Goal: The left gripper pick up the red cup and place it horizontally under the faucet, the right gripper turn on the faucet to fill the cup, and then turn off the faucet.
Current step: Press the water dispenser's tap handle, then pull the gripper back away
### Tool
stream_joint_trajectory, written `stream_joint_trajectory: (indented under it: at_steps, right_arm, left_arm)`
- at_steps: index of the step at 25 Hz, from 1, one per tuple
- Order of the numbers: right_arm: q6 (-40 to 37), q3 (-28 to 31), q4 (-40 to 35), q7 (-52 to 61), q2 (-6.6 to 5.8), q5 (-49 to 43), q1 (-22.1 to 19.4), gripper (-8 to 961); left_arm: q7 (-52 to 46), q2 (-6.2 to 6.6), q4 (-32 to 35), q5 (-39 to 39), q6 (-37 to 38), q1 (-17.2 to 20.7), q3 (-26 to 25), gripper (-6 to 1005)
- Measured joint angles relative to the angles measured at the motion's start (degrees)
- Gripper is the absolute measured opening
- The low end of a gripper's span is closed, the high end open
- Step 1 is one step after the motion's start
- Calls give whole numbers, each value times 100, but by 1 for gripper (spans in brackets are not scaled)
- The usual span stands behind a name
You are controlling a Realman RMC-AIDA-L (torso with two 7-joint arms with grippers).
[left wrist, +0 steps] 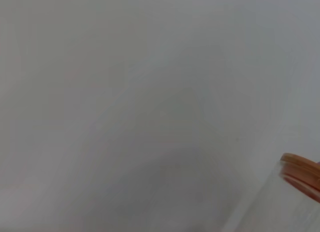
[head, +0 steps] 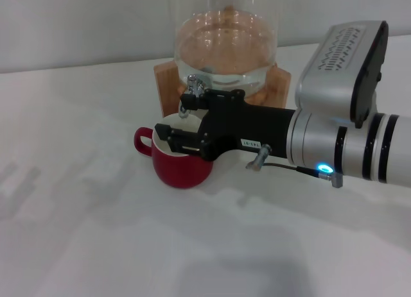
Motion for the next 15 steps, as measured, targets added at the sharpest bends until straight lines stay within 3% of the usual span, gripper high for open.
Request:
stream_joint_trajectory:
  at_steps: [15]
  right_arm:
    - [-201,-32,46,6,0,-11,-114,658]
  left_arm:
    - [0,0,13,1,-98,38,-20,649]
